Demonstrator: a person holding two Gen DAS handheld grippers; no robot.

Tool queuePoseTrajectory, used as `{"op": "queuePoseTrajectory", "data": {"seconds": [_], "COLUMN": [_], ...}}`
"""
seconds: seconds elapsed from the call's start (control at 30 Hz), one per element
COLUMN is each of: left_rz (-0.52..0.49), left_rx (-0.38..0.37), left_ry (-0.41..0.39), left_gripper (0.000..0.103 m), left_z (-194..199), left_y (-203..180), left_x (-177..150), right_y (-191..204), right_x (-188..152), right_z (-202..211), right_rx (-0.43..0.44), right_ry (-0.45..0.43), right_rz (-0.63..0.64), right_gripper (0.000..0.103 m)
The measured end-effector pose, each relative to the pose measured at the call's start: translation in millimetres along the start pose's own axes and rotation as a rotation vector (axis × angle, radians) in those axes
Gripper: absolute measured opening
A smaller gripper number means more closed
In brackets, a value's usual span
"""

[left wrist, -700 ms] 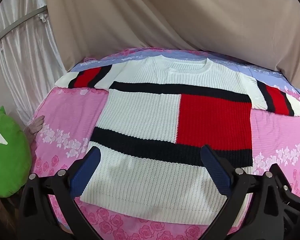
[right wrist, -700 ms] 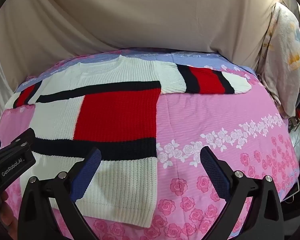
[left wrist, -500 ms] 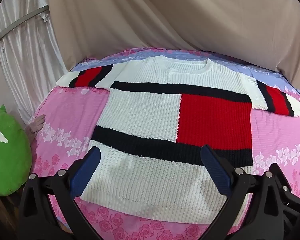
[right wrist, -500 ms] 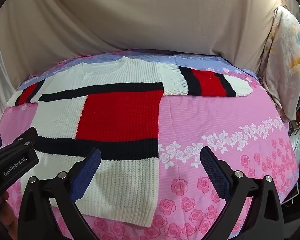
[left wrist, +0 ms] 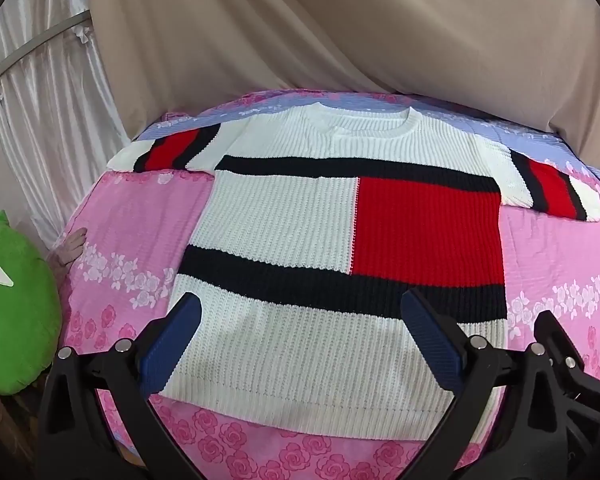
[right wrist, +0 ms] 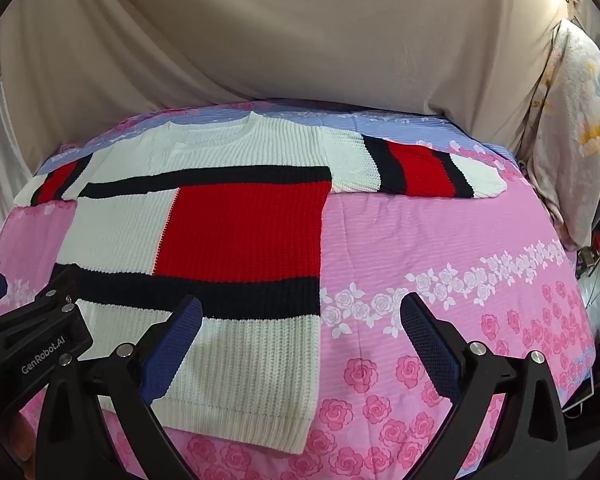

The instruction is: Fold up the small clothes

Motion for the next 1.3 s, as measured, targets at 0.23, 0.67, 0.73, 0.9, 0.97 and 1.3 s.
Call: {"op": "queuePoseTrajectory", "data": {"seconds": [0.23,0.67,0.73,0.9,0.97,1.3], "left_rz": [0.003,0.009,0.010,0.007,0.008,0.008], "left_rx": [-0.002,-0.001,-0.001,-0.001,0.002,0.006], "left_ry": [0.020,0.028,0.027,0.028,0.028,0.027], "left_gripper": [0.098,0.098,0.098,0.098,0.098,0.098], "left_z": [-5.8,-9.5,-9.6,-9.9,-10.0,-10.4], "left_y": [-0.3,-0.1,-0.3,1.2,2.6,4.4], "left_x": [-7.6,-9.3,-9.1,-8.0,-6.9,-7.1], "right_y": [2.0,0.7,0.5,0.9,1.3,3.6], "right_x": [-5.9,-8.7,-7.9,-5.8,-5.5,-6.1], "right_z": [-3.8,-7.8,-8.0,-8.7,-8.3,-8.5], "right_rx": [0.006,0.007,0.008,0.009,0.009,0.012], "right_ry": [0.016,0.016,0.016,0.014,0.013,0.014], "right_rz": [0.015,0.027,0.029,0.031,0.034,0.035], "right_gripper": [0.098,0.098,0.098,0.098,0.098,0.098]}}
Point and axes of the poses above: each gripper's, at about its wrist camera, not at the fingertips, and z roughly against the way its jaws point, y to its left, x to its top, the point moved 8 cm from there along -z, roughly the way its jaws point, and after that the axes turned 12 degrees about -y, right-handed, at the moved point
